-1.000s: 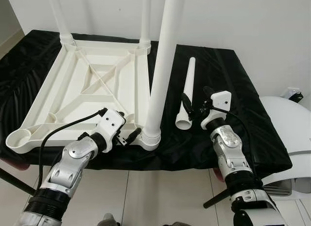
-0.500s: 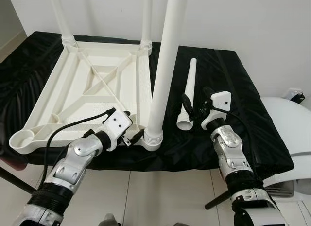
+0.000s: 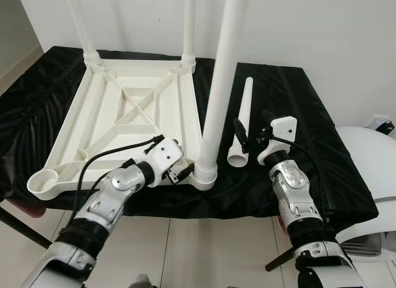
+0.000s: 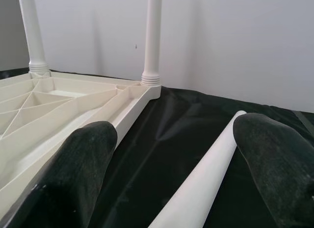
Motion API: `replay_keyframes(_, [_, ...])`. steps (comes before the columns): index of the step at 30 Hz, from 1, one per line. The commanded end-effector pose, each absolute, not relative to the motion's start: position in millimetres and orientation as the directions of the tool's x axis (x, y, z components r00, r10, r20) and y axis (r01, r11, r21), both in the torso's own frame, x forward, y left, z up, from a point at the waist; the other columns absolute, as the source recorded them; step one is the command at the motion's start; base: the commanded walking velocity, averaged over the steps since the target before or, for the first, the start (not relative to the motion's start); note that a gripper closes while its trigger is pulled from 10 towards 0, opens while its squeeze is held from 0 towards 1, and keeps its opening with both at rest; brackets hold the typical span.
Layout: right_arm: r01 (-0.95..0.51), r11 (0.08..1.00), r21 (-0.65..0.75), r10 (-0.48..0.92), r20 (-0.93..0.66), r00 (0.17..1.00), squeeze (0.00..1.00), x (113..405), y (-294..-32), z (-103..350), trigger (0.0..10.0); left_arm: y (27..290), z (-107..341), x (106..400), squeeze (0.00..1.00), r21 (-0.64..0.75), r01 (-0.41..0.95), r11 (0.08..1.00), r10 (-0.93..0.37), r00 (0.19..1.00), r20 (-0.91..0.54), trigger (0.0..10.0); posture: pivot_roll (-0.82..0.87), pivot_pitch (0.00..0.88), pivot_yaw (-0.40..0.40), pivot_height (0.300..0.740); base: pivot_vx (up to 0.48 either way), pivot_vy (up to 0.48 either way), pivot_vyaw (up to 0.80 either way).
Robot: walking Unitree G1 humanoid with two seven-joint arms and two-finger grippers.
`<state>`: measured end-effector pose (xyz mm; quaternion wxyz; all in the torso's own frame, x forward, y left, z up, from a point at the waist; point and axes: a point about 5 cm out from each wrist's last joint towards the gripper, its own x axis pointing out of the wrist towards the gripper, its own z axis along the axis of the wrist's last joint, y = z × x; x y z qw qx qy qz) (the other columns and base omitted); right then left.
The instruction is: Building children table
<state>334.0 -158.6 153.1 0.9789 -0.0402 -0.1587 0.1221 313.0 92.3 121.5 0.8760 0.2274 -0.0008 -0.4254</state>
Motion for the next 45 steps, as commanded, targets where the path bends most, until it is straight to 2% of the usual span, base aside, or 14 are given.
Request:
replay_keyframes(1, [-0.221, 0.969, -0.109, 0.244, 0.303, 0.921, 0.00, 332, -159, 152, 10.0, 84, 111, 307, 0.00, 0.368, 0.815, 0.448, -0.792, 0.553, -0.258, 10.0, -0.01, 0.000, -0.009, 0.740, 0.000, 0.000, 0.00])
replay_keyframes(5, [-0.217, 0.970, -0.107, 0.240, 0.302, 0.923, 0.00, 332, -159, 151, 10.0, 77, 112, 309, 0.00, 0.355, 0.812, 0.463, -0.795, 0.557, -0.238, 10.0, -0.01, 0.000, -0.006, 0.740, 0.000, 0.000, 0.00])
replay_keyframes(14, [-0.215, 0.972, -0.099, 0.235, 0.304, 0.923, 0.00, 329, -157, 150, 10.0, 64, 122, 325, 0.00, 0.334, 0.755, 0.564, -0.754, 0.636, -0.164, 10.0, -0.02, 0.000, -0.003, 0.740, 0.000, 0.000, 0.00])
replay_keyframes(21, [-0.216, 0.972, -0.093, 0.235, 0.302, 0.924, 0.00, 329, -155, 149, 10.0, 75, 132, 332, 0.00, 0.368, 0.720, 0.588, -0.731, 0.668, -0.138, 10.0, -0.01, 0.000, -0.001, 0.740, 0.000, 0.000, 0.00])
replay_keyframes(26, [-0.218, 0.972, -0.092, 0.236, 0.298, 0.925, 0.00, 329, -154, 148, 10.0, 104, 132, 321, 0.00, 0.399, 0.776, 0.488, -0.771, 0.598, -0.220, 10.0, 0.00, 0.000, -0.002, 0.740, 0.000, 0.000, 0.00])
replay_keyframes(30, [-0.218, 0.972, -0.090, 0.236, 0.298, 0.925, 0.00, 329, -154, 148, 10.0, 107, 131, 320, 0.00, 0.402, 0.781, 0.477, -0.773, 0.591, -0.231, 10.0, 0.00, 0.000, -0.002, 0.740, 0.000, 0.000, 0.00])
replay_keyframes(31, [-0.227, 0.970, -0.090, 0.243, 0.296, 0.924, 0.00, 330, -151, 147, 10.0, 123, 129, 305, 0.00, 0.379, 0.834, 0.401, -0.805, 0.519, -0.289, 10.0, 0.03, 0.000, -0.002, 0.740, 0.000, 0.000, 0.00])
replay_keyframes(33, [-0.233, 0.969, -0.088, 0.249, 0.295, 0.923, 0.00, 331, -149, 147, 10.0, 129, 128, 294, 0.00, 0.356, 0.870, 0.342, -0.825, 0.459, -0.330, 10.0, 0.03, 0.000, -0.003, 0.740, 0.000, 0.000, 0.00])
replay_keyframes(38, [-0.239, 0.967, -0.085, 0.254, 0.295, 0.921, 0.00, 332, -147, 147, 10.0, 124, 128, 291, 0.00, 0.350, 0.880, 0.321, -0.835, 0.438, -0.334, 10.0, 0.04, 0.000, -0.006, 0.740, 0.000, 0.000, 0.00])
replay_keyframes(45, [-0.245, 0.966, -0.083, 0.258, 0.292, 0.921, 0.00, 334, -146, 147, 10.0, 102, 129, 286, 0.00, 0.337, 0.904, 0.263, -0.869, 0.374, -0.324, 10.0, 0.05, 0.000, -0.018, 0.740, 0.000, 0.000, 0.00])
